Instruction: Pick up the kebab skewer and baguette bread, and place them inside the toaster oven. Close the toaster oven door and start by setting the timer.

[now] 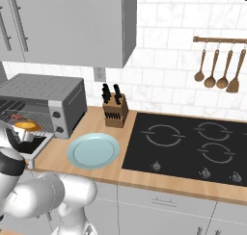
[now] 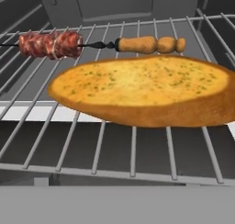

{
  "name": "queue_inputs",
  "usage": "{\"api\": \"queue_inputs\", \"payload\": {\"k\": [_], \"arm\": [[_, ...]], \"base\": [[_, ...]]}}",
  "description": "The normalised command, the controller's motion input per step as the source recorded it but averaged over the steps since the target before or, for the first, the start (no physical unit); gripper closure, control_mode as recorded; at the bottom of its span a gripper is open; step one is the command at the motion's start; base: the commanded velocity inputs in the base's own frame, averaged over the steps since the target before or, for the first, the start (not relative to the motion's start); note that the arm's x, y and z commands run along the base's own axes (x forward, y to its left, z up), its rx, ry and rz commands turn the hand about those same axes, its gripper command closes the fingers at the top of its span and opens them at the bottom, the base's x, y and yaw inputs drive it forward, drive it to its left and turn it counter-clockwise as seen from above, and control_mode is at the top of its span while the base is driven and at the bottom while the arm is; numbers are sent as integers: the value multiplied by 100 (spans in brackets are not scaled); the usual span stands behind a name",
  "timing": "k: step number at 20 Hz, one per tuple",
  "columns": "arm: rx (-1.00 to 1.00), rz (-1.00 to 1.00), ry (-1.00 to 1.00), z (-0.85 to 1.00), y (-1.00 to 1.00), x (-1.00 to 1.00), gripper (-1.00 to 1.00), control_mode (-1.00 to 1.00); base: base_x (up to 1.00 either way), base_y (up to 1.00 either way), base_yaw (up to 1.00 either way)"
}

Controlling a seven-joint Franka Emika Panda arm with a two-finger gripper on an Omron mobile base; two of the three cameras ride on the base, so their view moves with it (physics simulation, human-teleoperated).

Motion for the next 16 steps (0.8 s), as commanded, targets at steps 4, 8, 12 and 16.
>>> {"api": "queue_inputs", "payload": {"k": [4, 8, 12, 16], "arm": [[0, 0, -1, 0, 0, 0, -100, -100], [0, 0, 0, 0, 0, 0, -100, -100], [0, 0, 0, 0, 0, -5, -100, -100], [0, 0, 0, 0, 0, -20, -100, -100]], "base": [[0, 0, 0], [0, 0, 0], [0, 0, 0], [0, 0, 0]]}}
